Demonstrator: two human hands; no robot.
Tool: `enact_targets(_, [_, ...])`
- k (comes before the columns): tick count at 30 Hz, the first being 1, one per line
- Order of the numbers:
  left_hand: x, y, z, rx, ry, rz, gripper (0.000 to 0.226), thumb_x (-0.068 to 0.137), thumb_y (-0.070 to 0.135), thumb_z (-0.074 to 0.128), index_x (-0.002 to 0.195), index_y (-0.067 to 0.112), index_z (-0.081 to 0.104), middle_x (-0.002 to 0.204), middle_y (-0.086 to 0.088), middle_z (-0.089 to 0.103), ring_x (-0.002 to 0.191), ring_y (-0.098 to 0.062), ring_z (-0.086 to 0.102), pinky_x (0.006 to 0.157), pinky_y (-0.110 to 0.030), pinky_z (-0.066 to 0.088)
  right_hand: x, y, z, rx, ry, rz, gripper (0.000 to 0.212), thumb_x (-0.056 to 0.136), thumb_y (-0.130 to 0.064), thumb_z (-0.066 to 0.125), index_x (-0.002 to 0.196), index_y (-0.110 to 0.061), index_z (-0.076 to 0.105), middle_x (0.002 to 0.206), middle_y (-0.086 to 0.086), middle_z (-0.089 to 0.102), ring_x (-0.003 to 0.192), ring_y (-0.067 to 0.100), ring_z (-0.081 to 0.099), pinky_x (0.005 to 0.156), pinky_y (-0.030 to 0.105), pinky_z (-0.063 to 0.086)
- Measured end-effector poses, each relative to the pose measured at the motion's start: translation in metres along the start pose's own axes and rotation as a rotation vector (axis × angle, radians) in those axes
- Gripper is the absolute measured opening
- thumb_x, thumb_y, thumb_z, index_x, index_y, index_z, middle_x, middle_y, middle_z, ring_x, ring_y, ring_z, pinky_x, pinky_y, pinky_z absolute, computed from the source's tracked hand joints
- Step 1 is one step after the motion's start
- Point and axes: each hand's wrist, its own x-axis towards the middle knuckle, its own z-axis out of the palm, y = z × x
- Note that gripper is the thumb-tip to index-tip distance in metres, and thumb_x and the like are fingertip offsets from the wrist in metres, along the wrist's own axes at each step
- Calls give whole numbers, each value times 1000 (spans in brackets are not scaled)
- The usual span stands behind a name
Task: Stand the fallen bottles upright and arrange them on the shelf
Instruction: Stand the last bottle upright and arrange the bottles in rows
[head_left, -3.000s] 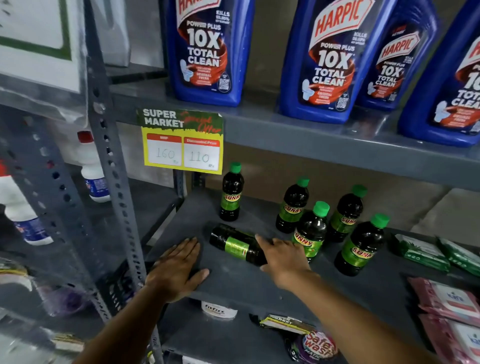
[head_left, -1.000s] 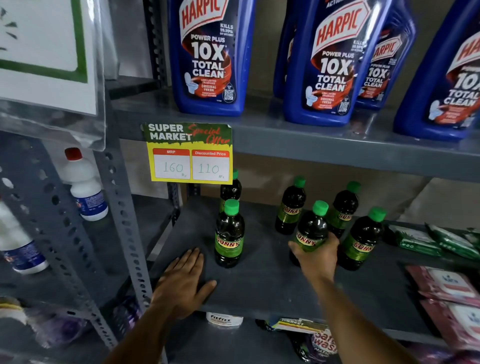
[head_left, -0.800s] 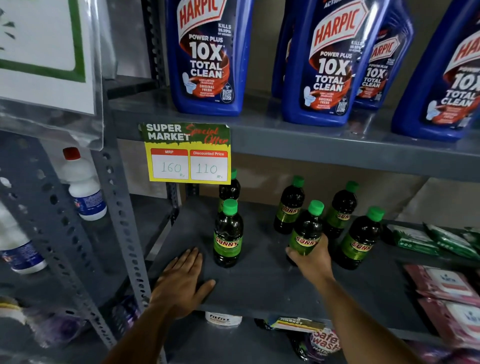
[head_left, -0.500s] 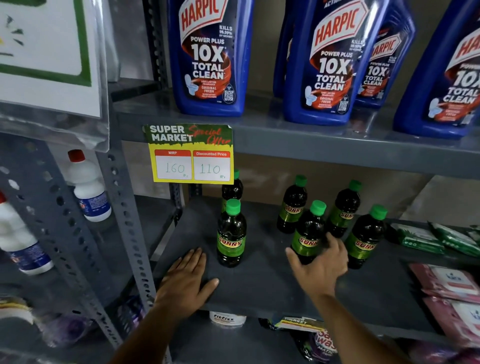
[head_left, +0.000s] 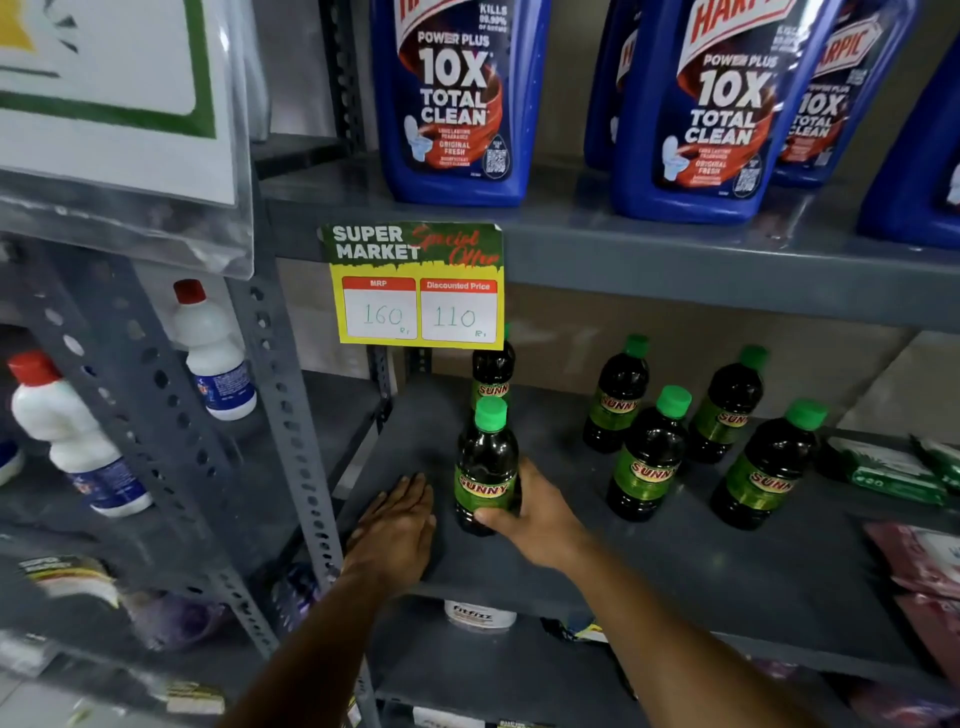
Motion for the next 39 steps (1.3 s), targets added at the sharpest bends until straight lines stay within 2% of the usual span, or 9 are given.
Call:
enact_targets(3, [0, 1, -1, 1, -5, -1, 52, 100, 30, 24, 150, 17, 17, 162, 2, 9, 148, -13, 5, 121, -33, 5, -19, 0, 9, -36, -38, -43, 68, 79, -28, 77, 137, -23, 42, 125, -9, 60, 114, 4, 55, 93, 14, 40])
enact_targets(15, [0, 0, -1, 34, -62, 1, 59, 96, 32, 25, 151, 19, 8, 162, 1, 6, 149, -15, 2, 122, -36, 7, -41, -12, 14, -44, -111, -39, 67, 84, -26, 72, 141, -25, 35, 135, -4, 56, 124, 9, 51, 105, 32, 41])
enact_targets(21, [0, 2, -1, 45, -70, 8, 61, 94, 32, 25, 151, 18, 6, 162, 0, 4, 149, -16, 1, 123, -36, 7, -40, -11, 15, -49, -72, -24, 69, 80, -26, 76, 138, -23, 39, 129, -6, 57, 118, 7, 53, 94, 15, 39])
enact_targets(25, [-2, -2, 0, 45, -65, 1, 61, 95, 32, 25, 151, 19, 6, 162, 1, 4, 148, -15, 1, 123, -36, 8, -50, -8, 17, 24, -77, -61, 98, 68, -40, 84, 146, -26, 27, 142, -14, 44, 130, 0, 42, 109, 26, 36])
enact_targets(28, [-5, -3, 2, 41, -39, 4, 62, 94, 30, 27, 151, 19, 7, 162, 1, 8, 148, -15, 5, 122, -35, 9, -59, 3, -1, 45, 489, -171, 105, 65, -53, 81, 146, -15, 26, 149, 4, 33, 138, 13, 33, 112, 27, 26])
enact_targets(31, [-2, -4, 1, 34, -7, 13, 61, 94, 29, 28, 151, 21, 8, 162, 1, 9, 148, -15, 5, 122, -35, 9, -43, 24, -53, -75, 1036, -55, 95, 61, -33, 87, 133, 0, 34, 130, 26, 42, 124, 38, 41, 108, 42, 30])
enact_targets(32, [-1, -3, 2, 29, -12, 19, 61, 94, 29, 28, 151, 21, 8, 162, 1, 8, 148, -14, 5, 122, -35, 9, -36, 33, -73, -63, 1016, 37, 99, 60, -25, 89, 136, 2, 32, 132, 25, 44, 125, 38, 42, 109, 44, 30])
enact_targets(36, [0, -4, 3, 16, -24, 28, 62, 95, 30, 28, 151, 19, 5, 162, 2, 5, 148, -14, 1, 122, -35, 7, -22, 62, -118, 105, 479, 174, 94, 69, -15, 86, 143, -17, 28, 128, -8, 51, 123, 17, 48, 102, 36, 38])
enact_targets(39, [0, -3, 3, 27, -30, 28, 61, 95, 31, 27, 151, 20, 4, 162, 2, 3, 148, -13, 0, 122, -35, 6, -20, 74, -121, 72, 474, 178, 81, 63, -22, 90, 126, -26, 39, 114, -15, 57, 112, 16, 56, 91, 33, 42])
